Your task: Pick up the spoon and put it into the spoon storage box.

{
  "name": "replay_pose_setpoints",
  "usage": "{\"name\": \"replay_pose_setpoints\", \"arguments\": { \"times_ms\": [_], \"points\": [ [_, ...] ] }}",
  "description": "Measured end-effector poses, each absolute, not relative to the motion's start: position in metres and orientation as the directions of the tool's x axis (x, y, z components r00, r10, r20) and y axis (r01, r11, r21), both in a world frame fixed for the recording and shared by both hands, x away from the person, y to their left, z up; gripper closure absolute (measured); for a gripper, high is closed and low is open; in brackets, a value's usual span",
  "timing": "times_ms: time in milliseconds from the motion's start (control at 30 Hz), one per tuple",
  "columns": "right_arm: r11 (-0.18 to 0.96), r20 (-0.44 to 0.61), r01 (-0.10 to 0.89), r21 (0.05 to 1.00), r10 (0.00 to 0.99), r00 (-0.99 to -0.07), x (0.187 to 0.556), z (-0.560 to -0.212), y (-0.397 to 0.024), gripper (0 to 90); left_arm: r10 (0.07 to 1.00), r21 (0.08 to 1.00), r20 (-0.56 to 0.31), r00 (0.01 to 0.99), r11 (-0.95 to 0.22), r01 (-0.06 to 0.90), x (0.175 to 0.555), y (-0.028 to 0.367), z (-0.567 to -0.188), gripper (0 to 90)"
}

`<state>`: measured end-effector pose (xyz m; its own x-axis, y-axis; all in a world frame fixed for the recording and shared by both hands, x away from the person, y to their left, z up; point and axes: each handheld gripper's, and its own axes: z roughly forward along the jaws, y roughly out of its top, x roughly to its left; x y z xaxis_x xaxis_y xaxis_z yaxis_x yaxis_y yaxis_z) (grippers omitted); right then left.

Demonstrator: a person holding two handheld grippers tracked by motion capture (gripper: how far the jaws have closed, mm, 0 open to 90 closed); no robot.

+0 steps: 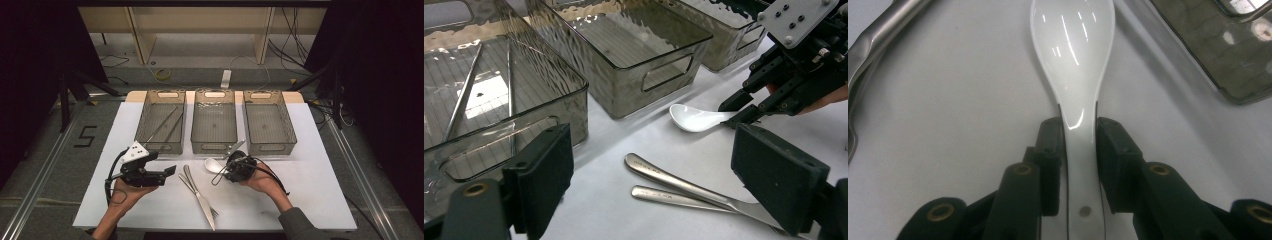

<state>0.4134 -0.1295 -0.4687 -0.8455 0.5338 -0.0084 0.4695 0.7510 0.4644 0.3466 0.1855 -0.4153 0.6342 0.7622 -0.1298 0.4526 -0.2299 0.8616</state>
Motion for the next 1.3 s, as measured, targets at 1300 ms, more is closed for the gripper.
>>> {"name": "replay_pose_setpoints", "arguments": {
  "times_ms": [1300],
  "points": [
    [0.669,-0.014,0.444,0.596,0.561,-0.827,0.409,-0.418,-0.147,76.5,0.770,0.862,-0.127,0.625,-0.226,0.454,0.347,0.187,-0.415,16.9]
  ]
}}
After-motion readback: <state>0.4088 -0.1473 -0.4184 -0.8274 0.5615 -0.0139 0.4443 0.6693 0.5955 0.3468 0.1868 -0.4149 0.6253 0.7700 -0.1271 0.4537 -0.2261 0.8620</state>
